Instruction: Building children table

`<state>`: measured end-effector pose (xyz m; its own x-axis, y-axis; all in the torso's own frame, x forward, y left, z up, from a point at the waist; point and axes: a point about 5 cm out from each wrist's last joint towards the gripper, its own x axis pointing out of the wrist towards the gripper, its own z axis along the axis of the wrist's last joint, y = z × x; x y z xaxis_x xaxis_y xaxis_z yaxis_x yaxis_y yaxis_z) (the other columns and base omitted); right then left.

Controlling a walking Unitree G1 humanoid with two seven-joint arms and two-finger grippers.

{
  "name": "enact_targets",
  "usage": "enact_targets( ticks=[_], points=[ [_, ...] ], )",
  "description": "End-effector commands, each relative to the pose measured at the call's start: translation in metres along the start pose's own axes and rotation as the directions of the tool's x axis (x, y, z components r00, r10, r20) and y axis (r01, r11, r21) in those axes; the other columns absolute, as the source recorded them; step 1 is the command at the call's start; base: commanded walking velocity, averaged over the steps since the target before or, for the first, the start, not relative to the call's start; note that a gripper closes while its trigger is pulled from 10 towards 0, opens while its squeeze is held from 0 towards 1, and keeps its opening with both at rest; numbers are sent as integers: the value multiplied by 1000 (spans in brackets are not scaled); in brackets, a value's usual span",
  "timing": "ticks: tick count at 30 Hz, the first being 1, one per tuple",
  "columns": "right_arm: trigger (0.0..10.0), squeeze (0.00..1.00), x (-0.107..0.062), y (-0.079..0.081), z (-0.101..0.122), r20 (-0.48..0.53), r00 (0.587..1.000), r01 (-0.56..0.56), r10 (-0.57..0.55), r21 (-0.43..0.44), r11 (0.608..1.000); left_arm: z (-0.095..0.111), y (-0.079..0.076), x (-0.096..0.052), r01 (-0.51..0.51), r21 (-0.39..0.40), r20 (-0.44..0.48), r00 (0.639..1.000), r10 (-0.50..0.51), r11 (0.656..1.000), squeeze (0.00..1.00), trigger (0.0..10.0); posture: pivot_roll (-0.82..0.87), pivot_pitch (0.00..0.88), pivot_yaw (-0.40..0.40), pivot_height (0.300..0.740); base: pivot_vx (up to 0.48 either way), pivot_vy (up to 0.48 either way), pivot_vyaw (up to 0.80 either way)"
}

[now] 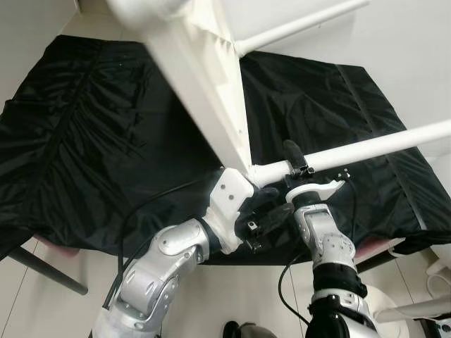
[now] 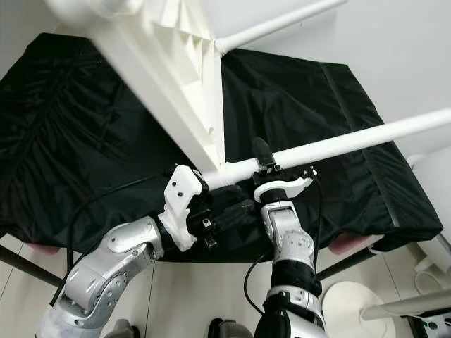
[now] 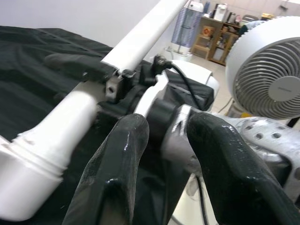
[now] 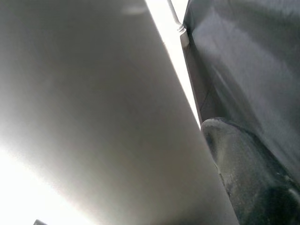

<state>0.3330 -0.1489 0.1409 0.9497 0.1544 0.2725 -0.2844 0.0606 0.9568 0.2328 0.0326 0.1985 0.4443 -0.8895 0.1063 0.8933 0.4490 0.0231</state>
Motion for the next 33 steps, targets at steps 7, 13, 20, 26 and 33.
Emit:
enact_targets(
  ticks=[7, 13, 20, 26, 33],
  points=[
    [10000, 0, -23, -12, -8, 175, 984, -120, 39, 482, 868, -5, 7, -1, -34, -19, -32, 999, 34, 999, 0, 10000, 47, 172, -75, 740, 0, 0, 0],
    [10000, 0, -33, -7, -2, 206, 975, -165, 80, 439, 883, -7, 6, 0, -31, -18, -40, 999, 31, 999, 0, 10000, 49, 175, -70, 740, 0, 0, 0],
    [10000, 0, -66, -2, 0, 213, 976, -144, 46, 468, 872, -10, 9, -4, -46, -11, -62, 997, 45, 999, 0, 10000, 56, 194, -68, 740, 0, 0, 0],
    [10000, 0, -85, 3, -4, 193, 981, -124, 34, 475, 871, -12, 14, -11, -65, -5, -84, 994, 65, 998, 0, 10000, 55, 212, -52, 740, 0, 0, 0],
    [10000, 0, -113, 3, -16, 68, 993, 65, -98, 380, 923, -10, 17, -15, -81, 3, -88, 993, 81, 997, 0, 10000, 50, 221, -53, 740, 0, 0, 0]
  ],
)
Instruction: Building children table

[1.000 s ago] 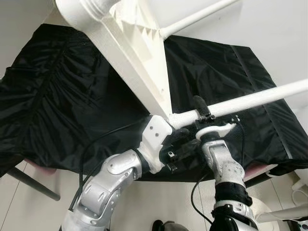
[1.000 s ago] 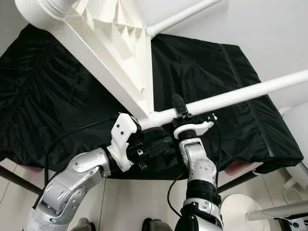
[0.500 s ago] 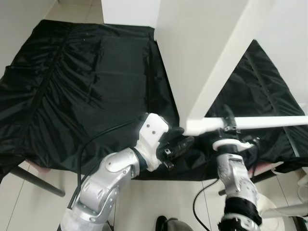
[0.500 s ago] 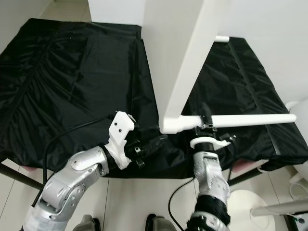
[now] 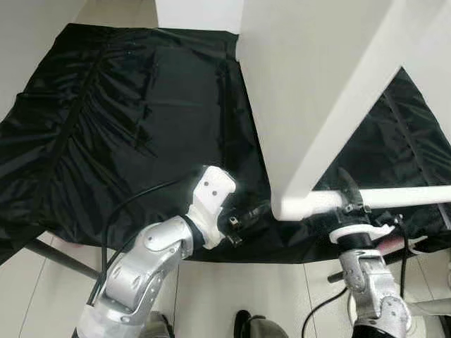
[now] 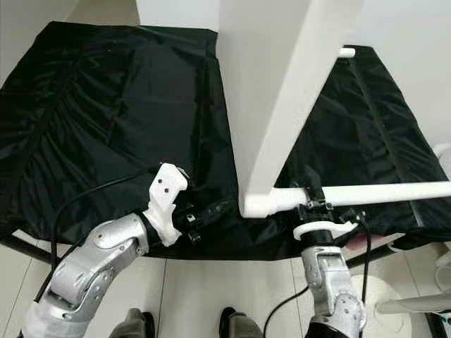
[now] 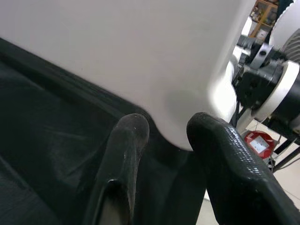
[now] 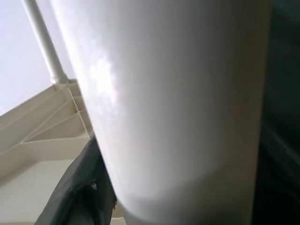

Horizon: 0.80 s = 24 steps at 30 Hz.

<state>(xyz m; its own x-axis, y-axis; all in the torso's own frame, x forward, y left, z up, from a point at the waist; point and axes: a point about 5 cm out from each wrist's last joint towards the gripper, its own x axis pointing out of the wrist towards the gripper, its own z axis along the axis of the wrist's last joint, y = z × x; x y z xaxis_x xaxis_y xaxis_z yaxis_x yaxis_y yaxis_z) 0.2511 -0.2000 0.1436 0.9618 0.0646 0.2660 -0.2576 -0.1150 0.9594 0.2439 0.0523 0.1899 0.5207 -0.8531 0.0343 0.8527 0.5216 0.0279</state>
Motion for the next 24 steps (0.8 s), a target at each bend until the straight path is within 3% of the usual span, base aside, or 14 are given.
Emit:
enact_targets(
  ticks=[1, 4, 7, 11, 12, 13, 14, 16, 17, 18, 20, 24],
  points=[
    [10000, 0, -42, -31, -43, 2, 995, 96, -99, 202, 975, -3, 0, -2, -4, -15, -14, 1000, 4, 1000, 0, 10000, 50, 221, -53, 740, 0, 0, 0],
    [10000, 0, -49, -35, -36, 9, 993, 112, -116, 191, 975, -4, 1, -3, -9, -17, -17, 1000, 8, 1000, 0, 10000, 46, 225, -52, 740, 0, 0, 0],
    [10000, 0, -71, -37, -26, -48, 992, 116, -112, 85, 990, -4, 3, -3, -14, -22, -16, 1000, 14, 1000, 0, 10000, 35, 229, -49, 740, 0, 0, 0],
    [10000, 0, -77, -38, -26, -77, 991, 114, -110, 47, 992, -3, 4, -3, -14, -21, -14, 1000, 14, 1000, 0, 10000, 35, 229, -48, 740, 0, 0, 0],
    [10000, 0, -92, -39, -18, -56, 995, 83, -82, 22, 996, -3, 4, -4, -15, -18, -15, 1000, 15, 1000, 0, 10000, 34, 231, -35, 740, 0, 0, 0],
    [10000, 0, -103, -39, -11, -23, 998, 51, -50, 52, 997, -3, 5, -5, -16, -14, -18, 1000, 16, 1000, 0, 10000, 33, 233, -30, 740, 0, 0, 0],
    [10000, 0, -117, -39, -7, -26, 999, 34, -34, -3, 999, -3, 6, -5, -15, -15, -21, 1000, 15, 1000, 0, 10000, 26, 236, -21, 740, 0, 0, 0],
    [10000, 0, -117, -39, -7, -26, 999, 34, -34, -3, 999, -3, 6, -5, -15, -15, -21, 1000, 15, 1000, 0, 10000, 26, 236, -21, 740, 0, 0, 0],
    [10000, 0, -131, -38, -6, -37, 999, 6, -7, -17, 1000, -2, 7, -5, -10, -14, -23, 1000, 10, 1000, 0, 10000, 28, 239, 0, 740, 0, 0, 0],
    [10000, 0, -131, -38, -6, -37, 999, 6, -7, -17, 1000, -2, 7, -5, -10, -14, -23, 1000, 10, 1000, 0, 10000, 28, 239, 0, 740, 0, 0, 0],
    [10000, 0, -148, -36, -6, -57, 998, -5, 1, -68, 998, 0, 8, -5, 8, -10, -26, 1000, -8, 1000, 0, 10000, 14, 243, 24, 740, 0, 0, 0],
    [10000, 0, -155, -35, -4, -43, 999, -3, -1, -83, 997, 2, 9, -4, 17, -15, -22, 1000, -17, 1000, 0, 10000, 13, 241, 30, 740, 0, 0, 0]
  ],
)
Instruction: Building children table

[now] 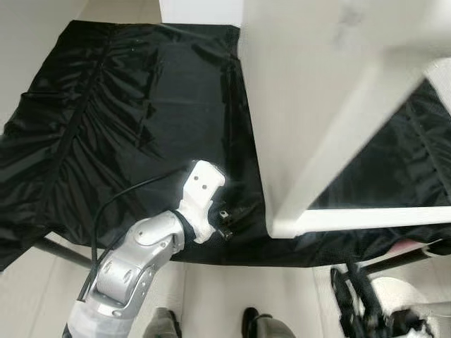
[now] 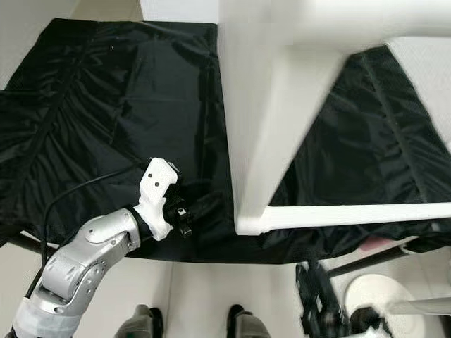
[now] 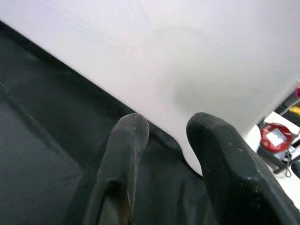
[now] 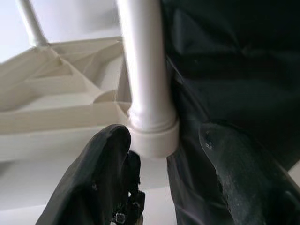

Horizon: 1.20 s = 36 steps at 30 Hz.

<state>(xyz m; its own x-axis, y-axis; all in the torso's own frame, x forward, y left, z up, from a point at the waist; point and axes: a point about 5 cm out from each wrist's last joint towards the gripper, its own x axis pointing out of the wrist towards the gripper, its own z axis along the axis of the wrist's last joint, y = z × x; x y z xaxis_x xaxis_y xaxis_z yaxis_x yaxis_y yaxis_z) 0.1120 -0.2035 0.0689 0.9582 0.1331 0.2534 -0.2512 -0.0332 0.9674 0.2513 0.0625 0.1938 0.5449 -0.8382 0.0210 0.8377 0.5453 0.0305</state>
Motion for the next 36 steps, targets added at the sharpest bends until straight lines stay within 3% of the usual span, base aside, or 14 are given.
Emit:
enact_targets(
  ticks=[1, 9, 11, 13, 15, 19, 22, 23, 24, 26, 31, 33, 35, 36],
  points=[
    [10000, 0, -4, 0, -2, 20, 1000, -14, 14, -26, 1000, -2, -2, 1, 48, -20, -9, 999, -48, 999, 0, 10000, 8, 241, 35, 740, 0, 0, 0],
    [10000, 0, 0, 5, -1, -38, 998, -45, 41, -121, 992, -3, 0, 1, 54, -10, -18, 998, -54, 998, 0, 10000, 6, 232, 37, 740, 0, 0, 0],
    [10000, 0, 13, 18, -2, -103, 991, -105, 82, -240, 965, -5, 2, -3, 43, 8, -35, 999, -42, 999, 0, 10000, 12, 230, 30, 740, 0, 0, 0],
    [10000, 0, 18, 24, -1, -111, 989, -128, 100, -278, 952, -6, 5, -5, 35, 13, -42, 999, -34, 999, 0, 10000, 11, 228, 28, 740, 0, 0, 0],
    [10000, 0, 30, 42, 5, -116, 984, -169, 134, -373, 913, -7, 17, -15, -5, 42, -63, 998, 8, 999, 0, 10000, 10, 223, 21, 740, 0, 0, 0],
    [10000, 0, 38, 53, 9, -117, 981, -192, 155, -454, 870, -7, 29, -23, -42, 64, -77, 996, 47, 997, 0, 10000, 10, 223, 21, 740, 0, 0, 0],
    [10000, 0, 50, 70, 12, -112, 969, -246, 220, -496, 833, -3, 40, -31, -73, 86, -79, 994, 80, 994, 0, 10000, 10, 216, 14, 740, 0, 0, 0],
    [10000, 0, 59, 81, 15, -107, 962, -270, 252, -536, 800, 0, 49, -36, -98, 109, -79, 991, 107, 989, 0, 10000, 10, 212, 8, 740, 0, 0, 0],
    [10000, 0, 59, 81, 15, -107, 962, -270, 252, -536, 800, 0, 49, -36, -98, 109, -79, 991, 107, 989, 0, 10000, 10, 212, 8, 740, 0, 0, 0],
    [10000, 0, 69, 93, 20, -97, 956, -279, 277, -593, 756, 4, 60, -43, -134, 140, -79, 986, 146, 981, 0, 10000, 11, 213, 6, 740, 0, 0, 0],
    [10000, 0, 90, 108, 35, 14, 952, -218, 305, -668, 712, 13, 79, -48, -237, 151, -43, 968, 246, 960, 0, 10000, 13, 207, -3, 740, 0, 0, 0],
    [10000, 0, 109, 111, 41, 87, 954, -139, 286, -716, 684, 16, 94, -47, -361, 141, -17, 930, 367, 922, 0, 10000, 13, 197, -14, 740, 0, 0, 0],
    [10000, 0, 114, 111, 43, 112, 955, -108, 275, -731, 673, 16, 97, -46, -396, 138, -13, 916, 402, 908, 0, 10000, 13, 197, -14, 740, 0, 0, 0],
    [10000, 0, 121, 112, 45, 140, 953, -80, 269, -740, 667, 15, 103, -46, -450, 135, -13, 890, 456, 883, 0, 10000, 13, 196, -16, 740, 0, 0, 0]
  ],
)
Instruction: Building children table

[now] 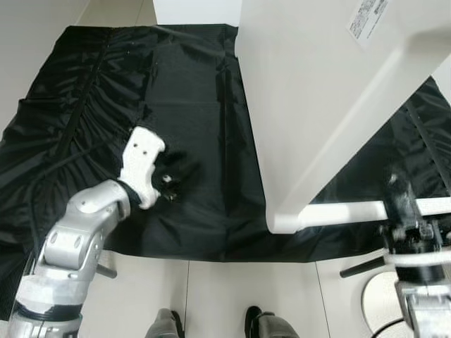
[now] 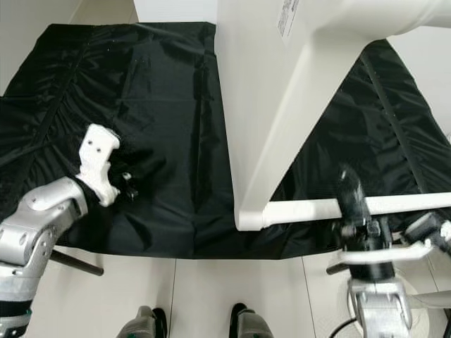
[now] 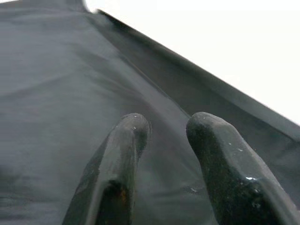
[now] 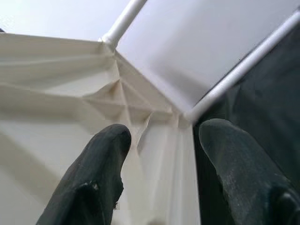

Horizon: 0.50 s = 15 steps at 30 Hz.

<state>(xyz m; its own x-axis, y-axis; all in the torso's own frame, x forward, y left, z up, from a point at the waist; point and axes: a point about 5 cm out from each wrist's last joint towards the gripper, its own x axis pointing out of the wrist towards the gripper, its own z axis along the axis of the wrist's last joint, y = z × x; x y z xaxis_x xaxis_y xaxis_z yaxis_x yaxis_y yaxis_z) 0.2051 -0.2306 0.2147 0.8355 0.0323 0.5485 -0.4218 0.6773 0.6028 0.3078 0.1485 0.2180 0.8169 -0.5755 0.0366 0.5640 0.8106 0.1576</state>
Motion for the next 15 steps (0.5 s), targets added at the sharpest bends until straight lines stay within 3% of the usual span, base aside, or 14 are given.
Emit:
enact_targets(
  ticks=[1, 4, 7, 8, 10, 15],
  points=[
    [10000, 0, -3, -8, 0, 2, 997, 76, -76, -31, 997, -8, 8, -2, -89, -1, -31, 996, 89, 996, 0, 10000, 13, 196, -16, 740, 0, 0, 0],
    [10000, 0, 14, -14, -4, 20, 989, 147, -146, -126, 981, -13, 15, 3, -173, -36, -38, 984, 172, 984, 0, 10000, 16, 187, -30, 740, 0, 0, 0],
    [10000, 0, 26, -14, -9, 34, 981, 194, -191, -189, 963, -14, 14, 4, -181, -56, -30, 983, 180, 982, 0, 10000, 23, 184, -36, 740, 0, 0, 0],
    [10000, 0, 26, -14, -9, 34, 981, 194, -191, -189, 963, -14, 14, 4, -181, -56, -30, 983, 180, 982, 0, 10000, 23, 184, -36, 740, 0, 0, 0],
    [10000, 0, 33, -16, -12, 35, 971, 235, -235, -286, 929, -13, 13, 3, -164, -74, -11, 986, 164, 984, 0, 10000, 28, 176, -43, 740, 0, 0, 0],
    [10000, 0, 32, -13, -20, -14, 974, 200, -226, -410, 890, -14, 10, -7, -96, -110, 21, 995, 99, 989, 0, 10000, 34, 172, -45, 740, 0, 0, 0]
  ],
)
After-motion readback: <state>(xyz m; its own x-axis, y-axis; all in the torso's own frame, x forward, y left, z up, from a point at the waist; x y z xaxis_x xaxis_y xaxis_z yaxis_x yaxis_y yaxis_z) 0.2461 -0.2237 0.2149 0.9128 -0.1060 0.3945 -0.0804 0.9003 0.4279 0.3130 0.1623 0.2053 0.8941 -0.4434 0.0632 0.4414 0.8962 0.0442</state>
